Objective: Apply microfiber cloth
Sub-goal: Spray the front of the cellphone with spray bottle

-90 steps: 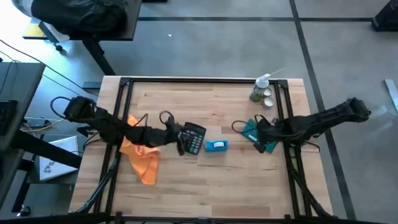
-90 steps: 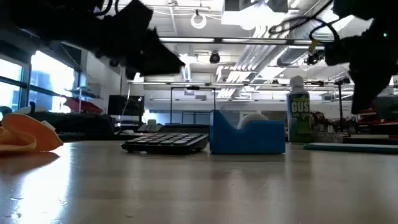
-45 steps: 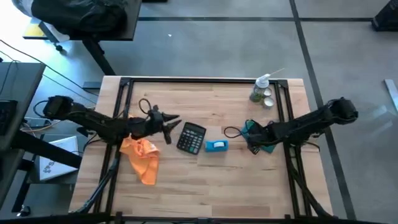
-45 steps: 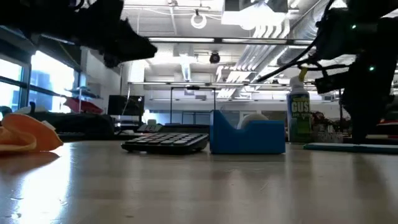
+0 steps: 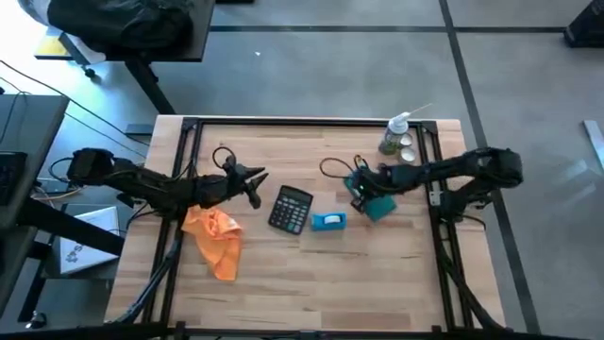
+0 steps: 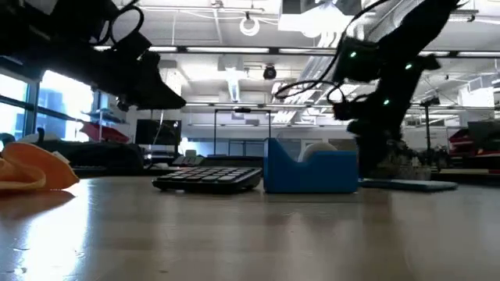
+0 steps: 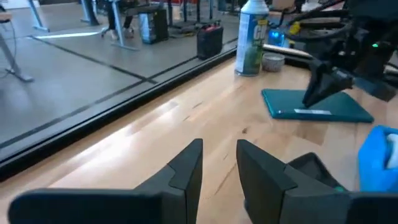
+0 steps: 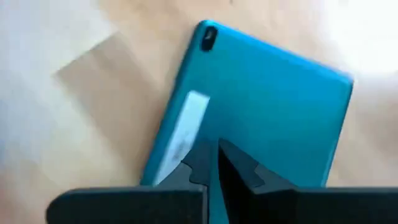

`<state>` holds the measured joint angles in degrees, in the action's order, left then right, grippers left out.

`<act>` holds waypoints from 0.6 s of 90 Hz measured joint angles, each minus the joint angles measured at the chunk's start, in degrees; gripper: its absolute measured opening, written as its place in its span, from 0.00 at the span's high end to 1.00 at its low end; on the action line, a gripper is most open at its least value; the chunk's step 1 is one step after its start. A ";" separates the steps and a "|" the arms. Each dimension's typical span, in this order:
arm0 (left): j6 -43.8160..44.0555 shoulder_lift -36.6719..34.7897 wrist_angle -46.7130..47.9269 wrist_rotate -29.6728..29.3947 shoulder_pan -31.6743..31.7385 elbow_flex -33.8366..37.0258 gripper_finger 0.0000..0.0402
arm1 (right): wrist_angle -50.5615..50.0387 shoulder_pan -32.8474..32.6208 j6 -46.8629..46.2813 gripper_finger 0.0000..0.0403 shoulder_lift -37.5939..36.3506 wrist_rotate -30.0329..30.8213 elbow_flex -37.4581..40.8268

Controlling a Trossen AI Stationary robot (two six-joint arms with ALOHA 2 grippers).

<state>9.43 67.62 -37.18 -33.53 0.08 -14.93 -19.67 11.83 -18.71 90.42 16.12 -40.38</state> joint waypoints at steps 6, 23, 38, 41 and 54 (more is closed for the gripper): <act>-1.29 1.33 0.00 3.50 1.64 -1.15 0.80 | 3.39 2.02 4.26 1.00 4.26 0.52 -2.51; -2.53 4.96 0.13 10.65 8.16 -4.45 0.80 | 6.11 3.72 14.86 1.00 14.84 0.10 -15.66; -2.08 8.67 5.38 16.99 16.06 -7.64 0.80 | 1.47 3.42 23.87 1.00 22.49 -3.16 -29.54; -1.96 9.62 6.83 18.47 17.60 -8.58 0.80 | -0.50 3.23 25.19 1.00 23.52 -3.23 -31.89; -1.63 14.69 11.16 24.49 23.24 -11.74 0.80 | -9.66 1.22 28.69 1.00 24.84 -2.74 -37.84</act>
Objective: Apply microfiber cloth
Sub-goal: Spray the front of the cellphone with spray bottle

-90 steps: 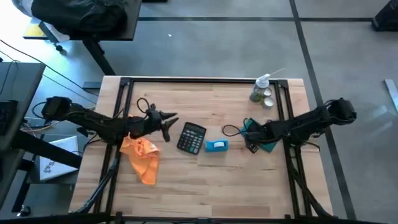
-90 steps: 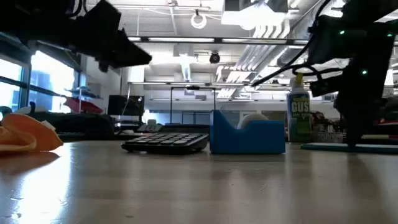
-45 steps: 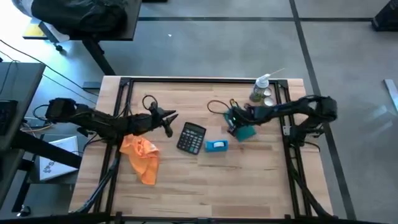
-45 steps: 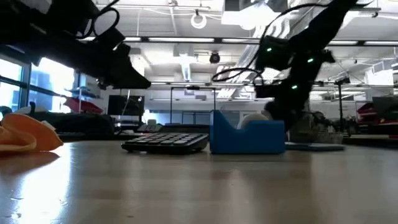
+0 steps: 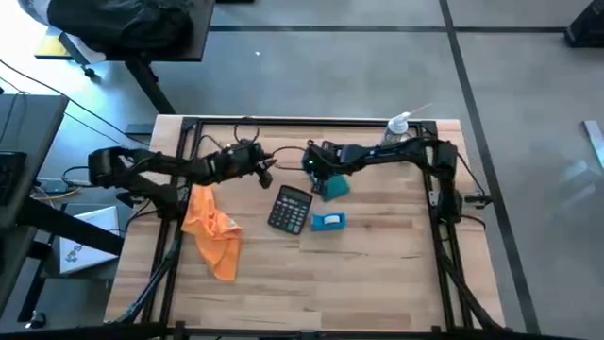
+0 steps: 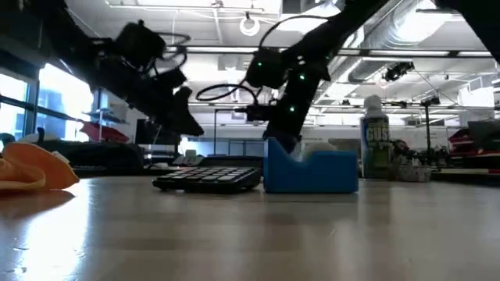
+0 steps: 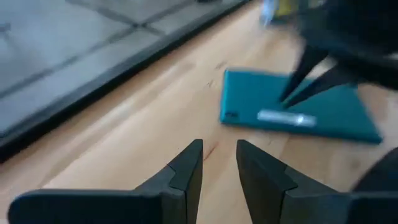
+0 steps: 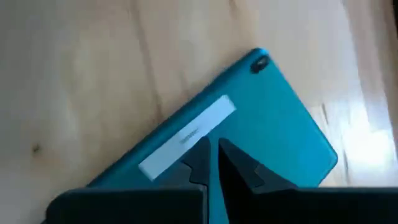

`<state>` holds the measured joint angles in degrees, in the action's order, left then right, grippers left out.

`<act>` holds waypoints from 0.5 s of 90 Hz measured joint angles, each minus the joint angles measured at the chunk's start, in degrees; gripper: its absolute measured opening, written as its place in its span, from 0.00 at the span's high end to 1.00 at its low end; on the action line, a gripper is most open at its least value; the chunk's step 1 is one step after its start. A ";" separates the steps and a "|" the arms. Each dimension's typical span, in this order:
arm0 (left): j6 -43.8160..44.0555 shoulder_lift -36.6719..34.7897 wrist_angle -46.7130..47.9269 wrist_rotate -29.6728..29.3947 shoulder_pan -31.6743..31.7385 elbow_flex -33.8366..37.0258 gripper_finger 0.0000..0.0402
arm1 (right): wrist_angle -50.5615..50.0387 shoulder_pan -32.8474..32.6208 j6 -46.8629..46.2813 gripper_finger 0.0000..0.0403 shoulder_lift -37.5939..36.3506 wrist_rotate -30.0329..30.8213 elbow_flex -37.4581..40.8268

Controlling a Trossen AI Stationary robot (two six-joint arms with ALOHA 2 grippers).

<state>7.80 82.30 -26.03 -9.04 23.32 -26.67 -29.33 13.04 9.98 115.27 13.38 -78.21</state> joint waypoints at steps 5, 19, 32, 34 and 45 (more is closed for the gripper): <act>-0.38 2.32 -0.94 0.55 1.25 -0.87 0.80 | -2.65 -1.41 2.33 1.00 -1.35 0.13 -0.41; 0.44 8.76 -1.97 -0.26 2.28 -3.29 0.80 | -9.56 -6.97 10.11 1.00 -6.07 7.11 2.59; -1.50 15.43 -10.80 3.68 2.11 -4.37 0.80 | -15.03 -9.53 11.04 1.00 -9.91 7.27 7.36; -1.85 16.40 -12.06 4.81 2.11 -4.69 0.80 | -15.39 -9.66 10.86 1.00 -10.56 7.08 8.29; -2.97 20.12 -14.22 8.21 2.11 -7.22 0.80 | -19.05 -9.83 9.72 1.00 -13.30 6.24 13.41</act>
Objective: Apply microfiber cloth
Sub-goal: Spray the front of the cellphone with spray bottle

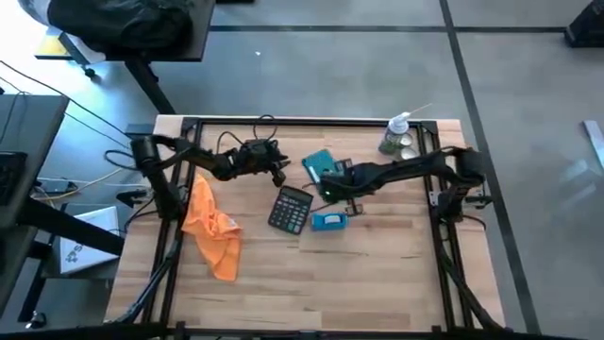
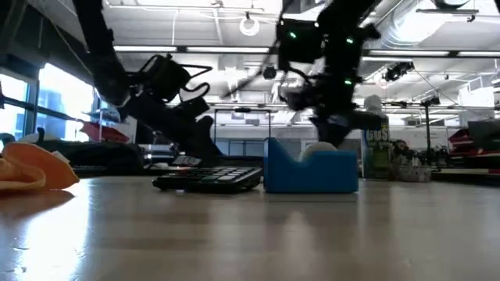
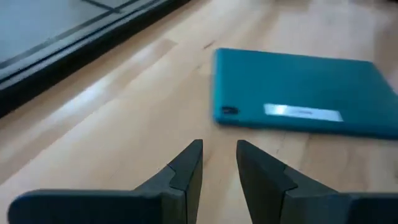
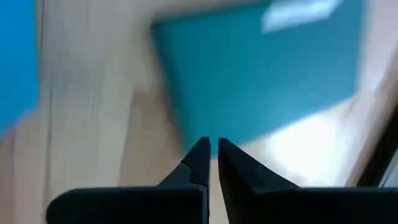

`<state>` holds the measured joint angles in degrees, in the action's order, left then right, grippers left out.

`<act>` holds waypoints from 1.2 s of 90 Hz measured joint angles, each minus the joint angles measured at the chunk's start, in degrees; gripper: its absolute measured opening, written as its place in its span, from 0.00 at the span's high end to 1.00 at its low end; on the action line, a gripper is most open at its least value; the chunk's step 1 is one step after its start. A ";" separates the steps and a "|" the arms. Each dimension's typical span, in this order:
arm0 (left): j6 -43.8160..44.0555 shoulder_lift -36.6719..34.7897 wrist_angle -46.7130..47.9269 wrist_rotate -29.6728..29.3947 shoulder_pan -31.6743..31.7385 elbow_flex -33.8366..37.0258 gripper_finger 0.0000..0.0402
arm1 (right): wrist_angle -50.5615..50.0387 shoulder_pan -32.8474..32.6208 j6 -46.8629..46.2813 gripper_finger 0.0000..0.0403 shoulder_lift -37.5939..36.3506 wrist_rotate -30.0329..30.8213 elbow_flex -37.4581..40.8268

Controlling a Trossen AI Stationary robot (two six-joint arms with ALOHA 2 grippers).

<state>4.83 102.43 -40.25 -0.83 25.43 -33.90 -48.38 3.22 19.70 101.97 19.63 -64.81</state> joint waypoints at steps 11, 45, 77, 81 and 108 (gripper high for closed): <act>-1.04 2.19 0.02 0.16 0.12 -2.93 0.80 | 3.22 0.27 -0.07 1.00 -3.84 -2.29 6.52; -5.10 10.03 1.44 0.09 0.43 -10.69 0.80 | 22.49 -2.99 7.10 0.87 -8.69 -0.91 21.82; -6.17 11.35 1.55 -0.59 0.28 -11.64 0.83 | 29.36 -2.97 14.66 0.65 -8.44 2.00 22.57; -6.39 11.35 1.55 -0.71 0.28 -11.64 0.84 | 30.74 -2.70 16.46 0.64 -8.39 2.03 22.57; -9.13 11.35 4.32 6.26 -0.16 -11.62 0.87 | 36.54 -0.76 20.19 0.64 -7.77 0.79 22.61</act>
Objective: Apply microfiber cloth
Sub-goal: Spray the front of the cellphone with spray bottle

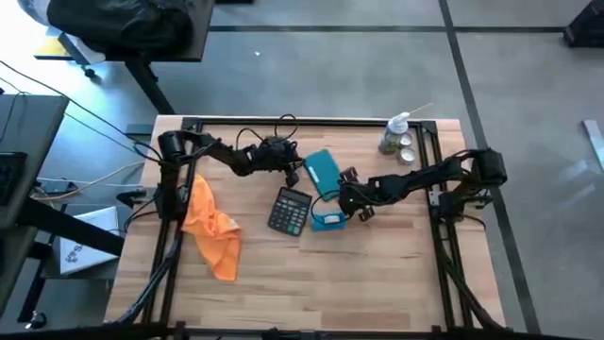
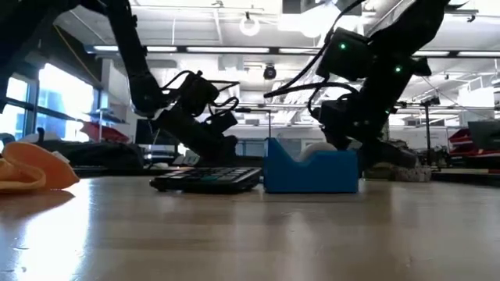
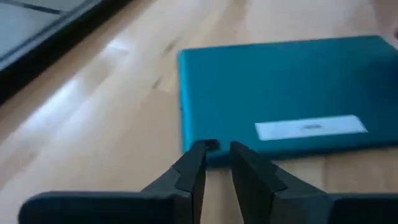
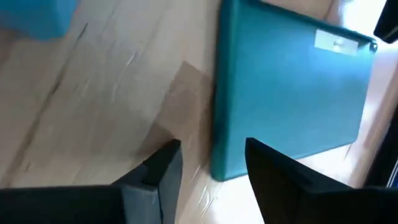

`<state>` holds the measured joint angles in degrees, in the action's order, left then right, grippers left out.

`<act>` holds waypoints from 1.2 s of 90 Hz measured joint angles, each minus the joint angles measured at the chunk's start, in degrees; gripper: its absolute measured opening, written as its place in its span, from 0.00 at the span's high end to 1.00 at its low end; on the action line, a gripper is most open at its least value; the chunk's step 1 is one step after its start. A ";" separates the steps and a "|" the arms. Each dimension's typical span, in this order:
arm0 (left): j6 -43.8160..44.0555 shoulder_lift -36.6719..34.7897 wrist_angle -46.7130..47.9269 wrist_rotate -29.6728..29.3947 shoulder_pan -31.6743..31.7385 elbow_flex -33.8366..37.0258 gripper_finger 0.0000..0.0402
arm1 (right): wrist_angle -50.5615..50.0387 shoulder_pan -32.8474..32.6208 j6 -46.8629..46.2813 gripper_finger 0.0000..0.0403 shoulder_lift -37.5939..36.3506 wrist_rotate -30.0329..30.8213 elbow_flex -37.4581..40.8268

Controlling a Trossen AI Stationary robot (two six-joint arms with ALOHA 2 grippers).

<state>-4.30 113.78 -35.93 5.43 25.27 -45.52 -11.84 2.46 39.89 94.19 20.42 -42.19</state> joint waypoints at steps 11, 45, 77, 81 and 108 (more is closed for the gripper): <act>-3.38 -0.07 1.89 3.57 -0.54 0.00 0.88 | 0.37 0.20 -0.97 0.64 0.00 -0.81 0.00; -9.44 -10.42 15.82 5.31 -1.59 0.04 0.96 | 3.79 1.71 -5.41 0.64 -0.07 1.32 -2.91; -9.53 -17.04 6.57 4.22 -0.28 4.37 1.00 | 4.14 10.36 -7.78 0.64 1.48 -10.85 -3.84; -7.90 -15.62 2.46 6.20 0.00 4.67 1.00 | 3.84 10.49 -7.93 0.64 2.11 -12.41 -3.81; 1.55 -4.06 -5.15 7.74 -1.42 0.95 1.00 | 0.59 3.46 -8.19 0.64 1.82 -16.22 -4.00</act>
<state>-2.75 109.71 -41.08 13.17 23.85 -44.57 -11.25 5.91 31.70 96.01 4.20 -46.20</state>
